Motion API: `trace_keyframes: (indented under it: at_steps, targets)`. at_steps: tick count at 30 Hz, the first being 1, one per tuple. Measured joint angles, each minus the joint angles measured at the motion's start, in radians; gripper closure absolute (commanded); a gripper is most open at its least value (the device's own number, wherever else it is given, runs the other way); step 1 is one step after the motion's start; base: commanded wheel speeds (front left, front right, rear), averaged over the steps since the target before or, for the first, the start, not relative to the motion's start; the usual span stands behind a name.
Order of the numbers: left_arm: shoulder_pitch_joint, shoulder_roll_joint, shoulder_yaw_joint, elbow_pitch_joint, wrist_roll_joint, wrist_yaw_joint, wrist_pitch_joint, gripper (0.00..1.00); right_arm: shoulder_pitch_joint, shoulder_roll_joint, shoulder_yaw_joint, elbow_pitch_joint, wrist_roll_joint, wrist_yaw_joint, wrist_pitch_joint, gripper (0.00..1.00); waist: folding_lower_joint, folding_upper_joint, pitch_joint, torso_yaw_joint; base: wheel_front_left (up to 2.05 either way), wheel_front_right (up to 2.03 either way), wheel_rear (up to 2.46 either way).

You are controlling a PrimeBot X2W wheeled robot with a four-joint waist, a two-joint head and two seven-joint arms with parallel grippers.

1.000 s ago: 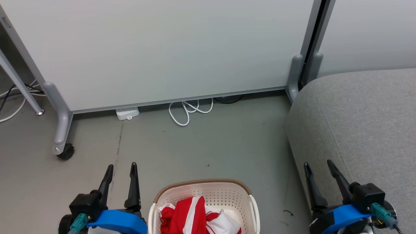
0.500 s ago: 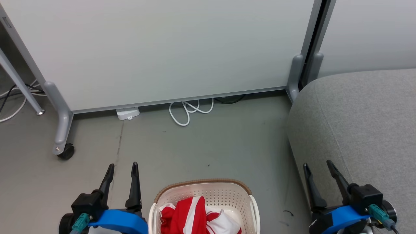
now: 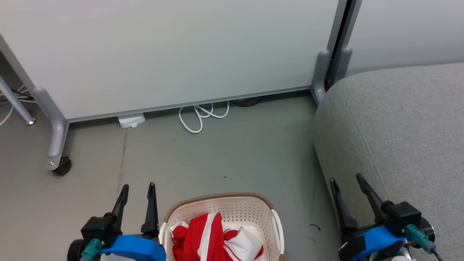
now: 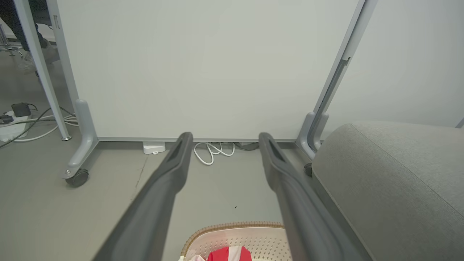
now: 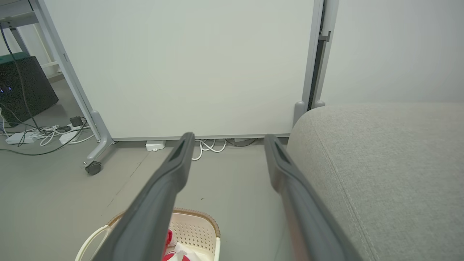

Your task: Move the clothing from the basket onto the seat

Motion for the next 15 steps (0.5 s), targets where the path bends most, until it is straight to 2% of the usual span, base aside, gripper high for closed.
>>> trace_keyframes:
  at_steps: [15]
  targets:
    - [-0.163,0.003,-0.055,0.208,-0.027,-0.004,0.014,0.0,-0.105,-0.001,0.081,-0.092,0.009,0.0,-0.019,0.0,0.0001,0.0,0.232,-0.099,0.0,0.0,0.0]
